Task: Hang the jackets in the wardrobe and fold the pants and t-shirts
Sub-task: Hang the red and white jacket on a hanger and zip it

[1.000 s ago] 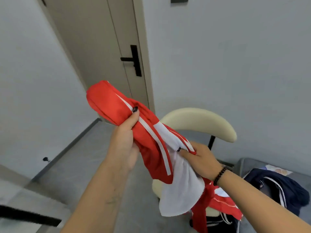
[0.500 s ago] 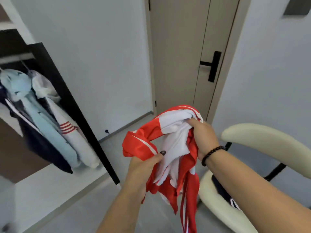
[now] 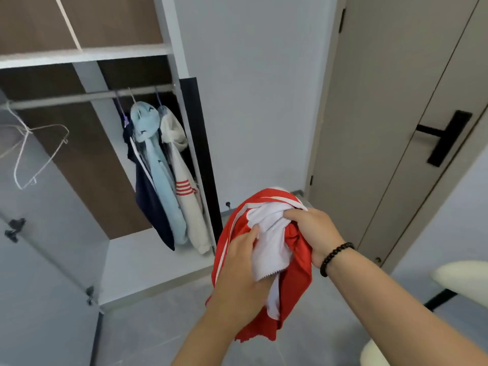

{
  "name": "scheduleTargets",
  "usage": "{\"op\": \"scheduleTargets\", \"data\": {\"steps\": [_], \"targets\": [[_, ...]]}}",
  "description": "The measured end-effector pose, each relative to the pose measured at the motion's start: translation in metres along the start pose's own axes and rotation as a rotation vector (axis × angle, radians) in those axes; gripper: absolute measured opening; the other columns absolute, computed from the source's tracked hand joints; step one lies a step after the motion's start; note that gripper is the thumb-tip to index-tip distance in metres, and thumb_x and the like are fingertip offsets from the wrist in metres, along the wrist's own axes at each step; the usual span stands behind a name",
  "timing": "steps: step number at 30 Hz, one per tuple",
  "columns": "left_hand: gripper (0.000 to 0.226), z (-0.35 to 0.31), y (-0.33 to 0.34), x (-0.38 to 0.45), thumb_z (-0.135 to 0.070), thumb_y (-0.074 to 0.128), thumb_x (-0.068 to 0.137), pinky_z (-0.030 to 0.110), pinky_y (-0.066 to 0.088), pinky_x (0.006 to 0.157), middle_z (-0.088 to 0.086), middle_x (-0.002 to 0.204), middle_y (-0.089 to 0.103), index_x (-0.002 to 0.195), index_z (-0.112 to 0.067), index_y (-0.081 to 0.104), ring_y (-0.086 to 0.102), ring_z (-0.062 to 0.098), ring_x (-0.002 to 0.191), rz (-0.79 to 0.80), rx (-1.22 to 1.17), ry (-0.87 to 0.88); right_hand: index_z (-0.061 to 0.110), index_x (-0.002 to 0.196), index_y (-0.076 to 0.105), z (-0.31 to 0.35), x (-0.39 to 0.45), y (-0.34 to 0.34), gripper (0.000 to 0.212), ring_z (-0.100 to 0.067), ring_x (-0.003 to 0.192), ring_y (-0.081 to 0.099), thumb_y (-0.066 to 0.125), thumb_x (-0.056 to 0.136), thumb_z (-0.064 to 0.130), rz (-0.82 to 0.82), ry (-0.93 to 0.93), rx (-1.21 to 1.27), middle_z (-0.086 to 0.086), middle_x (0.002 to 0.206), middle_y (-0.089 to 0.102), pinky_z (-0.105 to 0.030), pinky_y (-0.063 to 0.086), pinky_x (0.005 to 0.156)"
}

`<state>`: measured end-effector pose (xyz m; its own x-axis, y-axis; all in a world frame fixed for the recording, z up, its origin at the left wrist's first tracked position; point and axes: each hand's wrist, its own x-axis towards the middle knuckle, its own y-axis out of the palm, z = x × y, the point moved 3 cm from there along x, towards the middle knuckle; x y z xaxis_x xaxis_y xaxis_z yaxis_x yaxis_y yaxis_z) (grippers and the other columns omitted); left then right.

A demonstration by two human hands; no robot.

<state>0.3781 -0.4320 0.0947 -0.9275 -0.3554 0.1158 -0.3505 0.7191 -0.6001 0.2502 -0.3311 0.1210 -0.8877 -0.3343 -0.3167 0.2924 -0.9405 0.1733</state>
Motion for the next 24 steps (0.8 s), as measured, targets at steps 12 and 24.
{"op": "scheduleTargets", "data": {"steps": [12, 24], "targets": [[0.027, -0.037, 0.033, 0.038, -0.018, 0.049, 0.097, 0.023, 0.047, 0.069, -0.006, 0.077, 0.069, 0.078, -0.021, 0.068, 0.060, 0.006, 0.072, -0.208, -0.347, -0.186, -0.004, 0.084, 0.066, 0.006, 0.020, -0.077, 0.051, -0.019, 0.070, 0.063, 0.075, 0.058, 0.038, 0.272, 0.055, -0.627, -0.008, 0.076, 0.070, -0.031, 0.049, 0.068], [0.032, -0.007, 0.056, 0.028, -0.017, 0.071, 0.084, 0.012, 0.043, 0.060, 0.001, 0.085, 0.060, 0.110, -0.029, 0.056, 0.057, 0.010, 0.073, -0.300, -0.183, -0.321, -0.002, 0.097, 0.071, -0.005, 0.049, -0.145, 0.040, -0.034, 0.088, 0.070, 0.066, 0.085, 0.036, 0.122, 0.228, -0.544, -0.018, 0.090, 0.073, -0.044, 0.055, 0.087]]}}
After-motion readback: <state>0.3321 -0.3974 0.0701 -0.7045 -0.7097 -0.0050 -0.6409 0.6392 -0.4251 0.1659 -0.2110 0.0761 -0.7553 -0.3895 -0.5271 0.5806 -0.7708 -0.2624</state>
